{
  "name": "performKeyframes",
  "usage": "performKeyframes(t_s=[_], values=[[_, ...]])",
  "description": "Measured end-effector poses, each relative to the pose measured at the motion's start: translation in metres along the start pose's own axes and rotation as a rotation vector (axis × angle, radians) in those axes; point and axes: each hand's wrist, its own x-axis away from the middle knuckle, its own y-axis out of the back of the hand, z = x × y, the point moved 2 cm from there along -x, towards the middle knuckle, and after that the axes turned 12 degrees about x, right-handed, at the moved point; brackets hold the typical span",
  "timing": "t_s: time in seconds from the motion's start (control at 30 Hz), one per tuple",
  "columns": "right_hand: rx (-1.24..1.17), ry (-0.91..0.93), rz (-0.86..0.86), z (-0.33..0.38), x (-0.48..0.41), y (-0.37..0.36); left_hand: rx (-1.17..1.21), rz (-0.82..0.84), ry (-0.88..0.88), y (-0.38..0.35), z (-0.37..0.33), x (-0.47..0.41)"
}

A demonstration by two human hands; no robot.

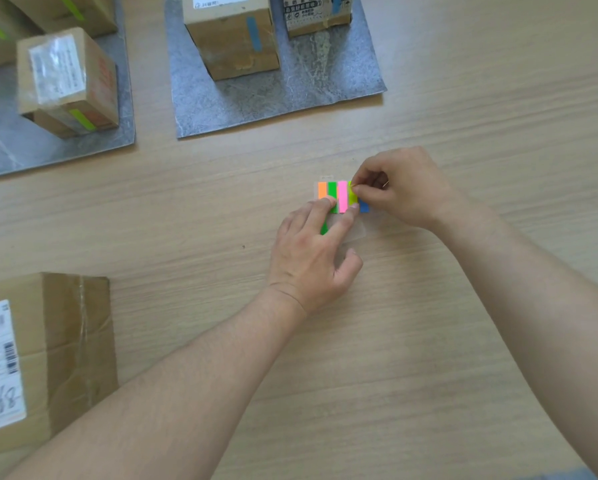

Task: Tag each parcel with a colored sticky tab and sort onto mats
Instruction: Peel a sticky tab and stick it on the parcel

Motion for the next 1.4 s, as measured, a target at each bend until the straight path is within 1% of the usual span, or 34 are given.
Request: performKeyframes(t_s=[0.17, 0.33, 0.4, 0.47, 0.53, 0.6, 0.67, 0.7, 0.77, 0.87, 0.93, 1.0, 1.13, 1.23, 1.4], values=[[-0.096, -0.088, -0.077, -0.009, 0.002, -0.011, -0.041, -0.017, 0.022, -0.004, -0.005, -0.001], [-0.205, -0.168, -0.163, -0.014, 0.002, -0.024, -0.055, -0.023, -0.006, -0.007, -0.002, 0.001], [-0.347, -0.259, -0.208, -0.016, 0.001, -0.028, -0.054, -0.025, -0.012, -0.009, -0.001, 0.001], [-0.576, -0.376, -0.283, -0.015, 0.003, -0.029, -0.053, -0.029, -0.011, -0.01, 0.0, 0.0], [-0.826, -0.461, -0.424, -0.009, 0.008, -0.025, -0.049, -0.026, -0.008, -0.012, 0.001, 0.0], [-0.99, -0.478, -0.547, -0.001, 0.015, -0.022, -0.046, -0.025, -0.005, -0.011, 0.0, 0.0], [-1.027, -0.419, -0.595, 0.009, 0.024, -0.021, -0.004, -0.034, -0.005, -0.004, -0.002, -0.006], [-1.013, -0.372, -0.603, 0.014, 0.028, -0.021, 0.089, -0.042, 0.006, 0.002, -0.001, -0.01], [-0.934, -0.262, -0.59, 0.026, 0.037, -0.021, 0.428, -0.099, 0.081, 0.022, 0.0, -0.021], [-0.834, -0.124, -0.523, 0.05, 0.048, -0.021, 0.904, -0.309, 0.328, 0.06, 0.005, -0.025], [-0.772, -0.061, -0.5, 0.067, 0.053, -0.019, 1.148, -0.351, 0.442, 0.081, 0.006, -0.018], [-0.725, -0.013, -0.483, 0.084, 0.056, -0.018, 1.2, -0.312, 0.499, 0.099, 0.006, -0.007], [-0.693, 0.073, -0.453, 0.116, 0.061, -0.013, 1.164, -0.219, 0.539, 0.128, 0.008, 0.018], [-0.681, 0.141, -0.419, 0.141, 0.065, -0.008, 1.162, -0.252, 0.541, 0.15, 0.009, 0.039], [-0.682, 0.232, -0.358, 0.186, 0.072, -0.006, 1.13, -0.384, 0.538, 0.188, 0.019, 0.08]])
